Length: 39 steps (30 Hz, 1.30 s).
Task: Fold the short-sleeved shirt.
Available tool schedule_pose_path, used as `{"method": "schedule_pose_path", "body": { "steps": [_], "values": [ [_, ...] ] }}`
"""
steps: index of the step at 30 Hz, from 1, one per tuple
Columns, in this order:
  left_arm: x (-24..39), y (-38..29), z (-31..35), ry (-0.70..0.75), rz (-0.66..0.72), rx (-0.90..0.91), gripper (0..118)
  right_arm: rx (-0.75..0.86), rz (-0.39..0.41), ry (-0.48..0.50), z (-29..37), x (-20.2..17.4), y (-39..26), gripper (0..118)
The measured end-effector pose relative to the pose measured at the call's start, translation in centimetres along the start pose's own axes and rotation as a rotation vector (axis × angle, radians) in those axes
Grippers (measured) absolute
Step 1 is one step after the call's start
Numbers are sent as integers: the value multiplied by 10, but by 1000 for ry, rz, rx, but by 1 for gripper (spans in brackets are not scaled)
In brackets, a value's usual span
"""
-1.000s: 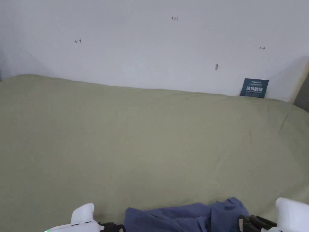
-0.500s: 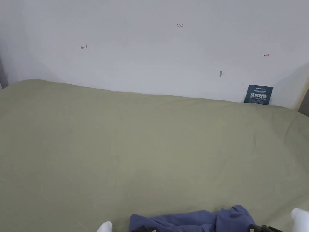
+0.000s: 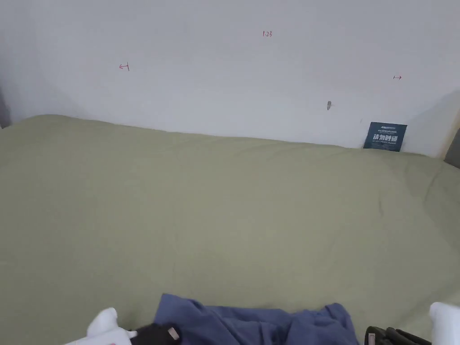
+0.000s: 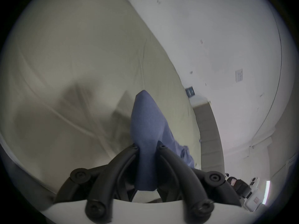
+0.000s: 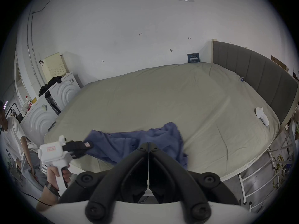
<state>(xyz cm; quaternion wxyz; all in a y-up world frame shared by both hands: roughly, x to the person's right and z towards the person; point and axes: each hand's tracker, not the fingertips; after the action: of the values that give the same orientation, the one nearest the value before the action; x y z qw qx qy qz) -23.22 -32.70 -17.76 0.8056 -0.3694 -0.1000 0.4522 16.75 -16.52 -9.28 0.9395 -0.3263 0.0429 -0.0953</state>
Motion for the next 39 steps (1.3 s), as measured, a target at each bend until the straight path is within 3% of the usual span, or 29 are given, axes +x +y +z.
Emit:
{"method": "schedule_pose_path", "body": {
  "steps": [4, 10, 16, 20, 26, 30, 36, 39],
  "values": [
    [12, 31, 46, 120, -90, 162, 13, -5, 2, 14, -7, -7, 0, 3],
    [65, 45, 73, 370, -485, 207, 13, -22, 21, 44, -15, -19, -1, 3],
    [123, 2, 23, 418, -725, 95, 13, -37, 30, 53, -13, -19, -4, 3],
    [149, -45, -38, 528, -865, -15, 13, -30, 19, 37, -3, -8, -4, 3],
    [156, -100, -99, 487, -845, -182, 15, 3, -15, -11, 15, 15, 0, 3],
    [153, -127, -112, 486, -847, -204, 24, 20, -44, -28, 20, 27, 0, 3],
    [148, -101, -93, 342, -613, -236, 36, 16, -58, -17, 17, 29, -2, 4],
    [160, -81, -58, 218, -594, -203, 43, 4, -55, 1, 13, 24, -6, 4]
  ]
}}
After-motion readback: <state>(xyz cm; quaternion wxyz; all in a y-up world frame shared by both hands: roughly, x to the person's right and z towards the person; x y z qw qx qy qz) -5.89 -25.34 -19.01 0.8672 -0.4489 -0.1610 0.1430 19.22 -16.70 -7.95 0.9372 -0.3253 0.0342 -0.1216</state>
